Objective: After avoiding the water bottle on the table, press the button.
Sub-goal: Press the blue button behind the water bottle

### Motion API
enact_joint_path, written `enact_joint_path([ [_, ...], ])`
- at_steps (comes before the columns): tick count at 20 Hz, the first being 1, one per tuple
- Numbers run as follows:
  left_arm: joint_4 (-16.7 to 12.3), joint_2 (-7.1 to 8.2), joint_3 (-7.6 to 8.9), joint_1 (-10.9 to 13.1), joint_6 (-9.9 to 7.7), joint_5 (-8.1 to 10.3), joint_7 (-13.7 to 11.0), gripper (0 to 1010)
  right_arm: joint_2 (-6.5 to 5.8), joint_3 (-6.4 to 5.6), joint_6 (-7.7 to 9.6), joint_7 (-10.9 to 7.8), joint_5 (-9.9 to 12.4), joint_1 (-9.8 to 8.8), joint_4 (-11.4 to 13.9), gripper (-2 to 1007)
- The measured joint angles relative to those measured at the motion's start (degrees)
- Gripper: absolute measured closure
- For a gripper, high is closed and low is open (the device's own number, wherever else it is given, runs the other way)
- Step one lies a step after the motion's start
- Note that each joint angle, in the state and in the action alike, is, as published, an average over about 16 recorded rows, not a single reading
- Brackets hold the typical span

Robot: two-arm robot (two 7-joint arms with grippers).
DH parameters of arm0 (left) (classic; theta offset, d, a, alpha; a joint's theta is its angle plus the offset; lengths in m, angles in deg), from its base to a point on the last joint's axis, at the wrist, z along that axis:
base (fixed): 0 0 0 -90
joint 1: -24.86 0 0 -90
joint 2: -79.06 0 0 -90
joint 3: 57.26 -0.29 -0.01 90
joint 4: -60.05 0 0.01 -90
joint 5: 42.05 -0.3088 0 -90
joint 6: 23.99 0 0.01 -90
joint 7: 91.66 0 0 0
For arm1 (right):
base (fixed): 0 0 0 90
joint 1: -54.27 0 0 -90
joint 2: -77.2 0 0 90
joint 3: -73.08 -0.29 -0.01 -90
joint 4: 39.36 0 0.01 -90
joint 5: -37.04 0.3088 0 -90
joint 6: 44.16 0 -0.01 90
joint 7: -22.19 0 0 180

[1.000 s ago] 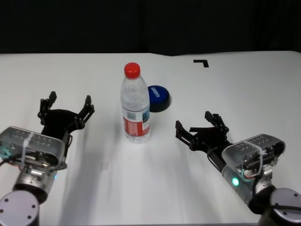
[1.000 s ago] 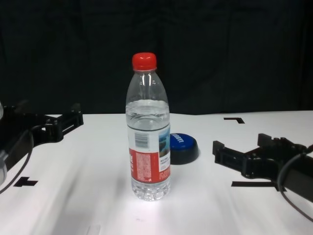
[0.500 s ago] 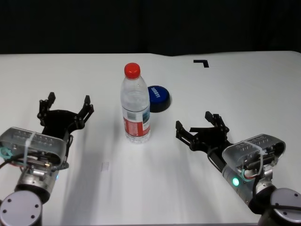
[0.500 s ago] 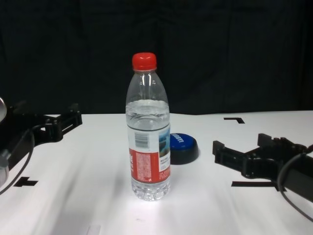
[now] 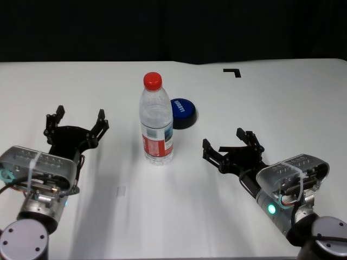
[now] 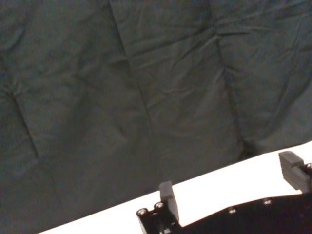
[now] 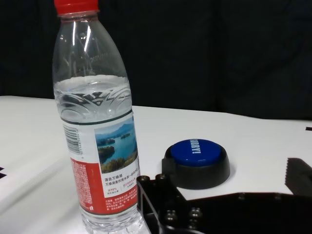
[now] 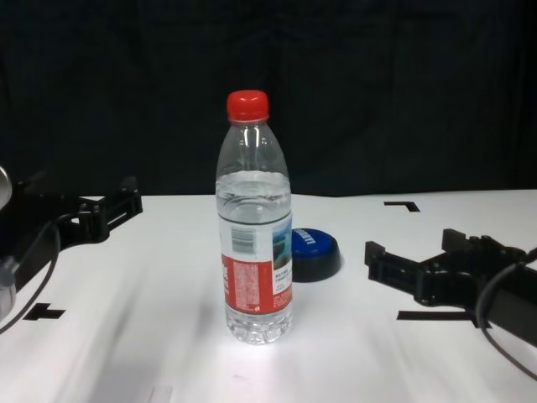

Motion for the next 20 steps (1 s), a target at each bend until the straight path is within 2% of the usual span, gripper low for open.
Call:
enact_joint_path([
  [12, 0.0, 0.06, -0.02, 0.0, 0.11, 0.06, -0.1, 7, -0.08, 0.01, 0.09, -0.03, 0.0, -0.11, 0.2, 2],
  [20, 0.0, 0.07, -0.02, 0.0, 0.13, 0.07, -0.1, 7, -0.88, 0.0, 0.75, -0.2, -0.2, -0.3, 1.1, 2],
])
